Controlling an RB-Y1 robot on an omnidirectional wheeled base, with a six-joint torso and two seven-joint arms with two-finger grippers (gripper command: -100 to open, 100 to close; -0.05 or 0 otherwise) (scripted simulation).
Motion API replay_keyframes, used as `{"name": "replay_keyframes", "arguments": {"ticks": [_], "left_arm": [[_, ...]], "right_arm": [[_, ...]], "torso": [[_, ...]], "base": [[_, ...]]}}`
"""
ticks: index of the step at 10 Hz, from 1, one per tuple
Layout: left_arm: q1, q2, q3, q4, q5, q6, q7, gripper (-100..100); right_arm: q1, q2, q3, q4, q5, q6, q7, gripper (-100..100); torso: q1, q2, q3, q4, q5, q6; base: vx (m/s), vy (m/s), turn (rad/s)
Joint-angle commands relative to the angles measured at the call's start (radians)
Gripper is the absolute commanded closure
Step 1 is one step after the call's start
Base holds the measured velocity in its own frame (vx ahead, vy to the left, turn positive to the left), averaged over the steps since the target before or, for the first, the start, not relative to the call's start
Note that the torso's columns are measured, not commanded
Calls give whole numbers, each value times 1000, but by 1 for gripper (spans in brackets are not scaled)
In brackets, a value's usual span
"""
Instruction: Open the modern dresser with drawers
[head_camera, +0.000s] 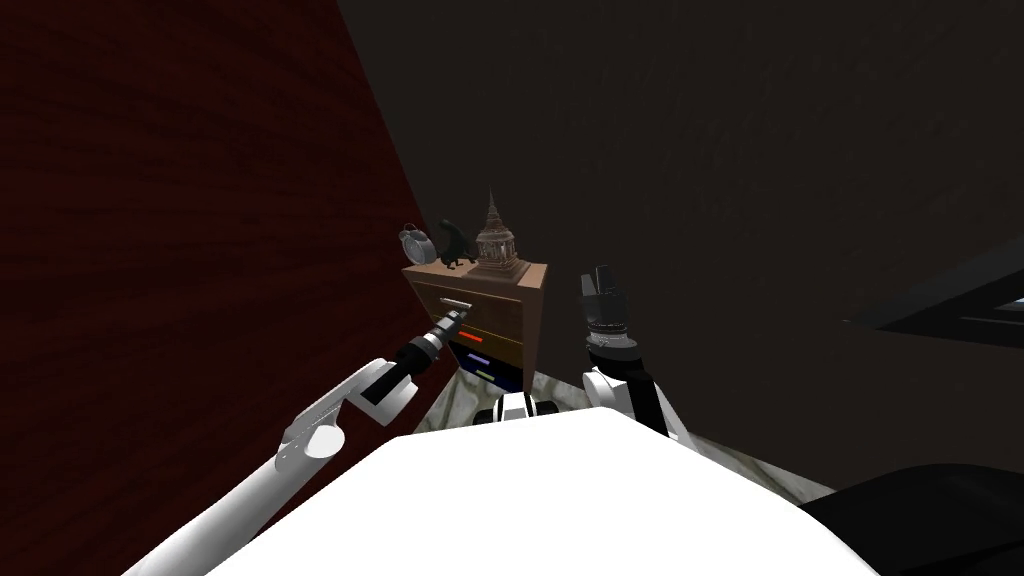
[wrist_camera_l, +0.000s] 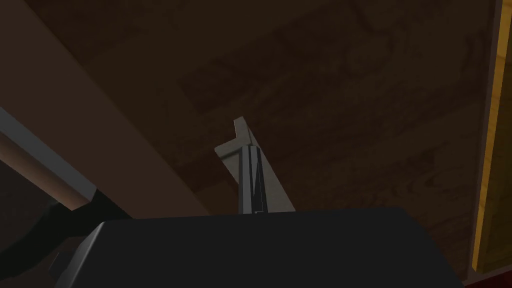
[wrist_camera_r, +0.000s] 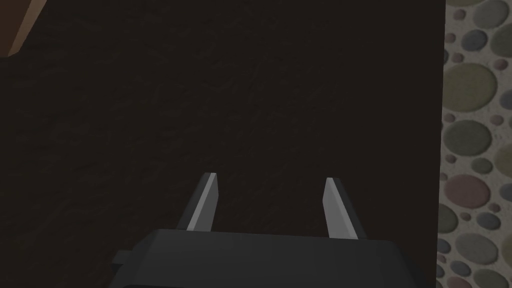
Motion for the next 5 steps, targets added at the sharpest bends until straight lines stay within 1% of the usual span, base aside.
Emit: {"name": "replay_keyframes", "arguments": {"ticks": [1,2,3,4,5], "left_arm": [[12,10,-3,-22,-2,0,4,100],[16,14,-5,-31,-2,0,6,100],[15,12,-3,-27,-2,0,5,100],[15,27,-1,-48,6,21,16,-100],[14,31,0,-52,8,26,18,-100]], "right_arm": [[0,0,0,0,0,0,0,0],[0,0,0,0,0,0,0,0],[0,0,0,0,0,0,0,0],[0,0,0,0,0,0,0,0],[0,0,0,0,0,0,0,0]], "torso": [[1,1,1,1,1,0],[1,-2,-1,0,0,0],[-1,-4,-2,-1,0,0],[-6,-9,-5,-2,-1,1],[-8,-16,-10,-4,-2,1]], "base": [[-130,103,41],[-151,112,51],[-77,53,7],[80,6,-20],[161,-11,-15]]}}
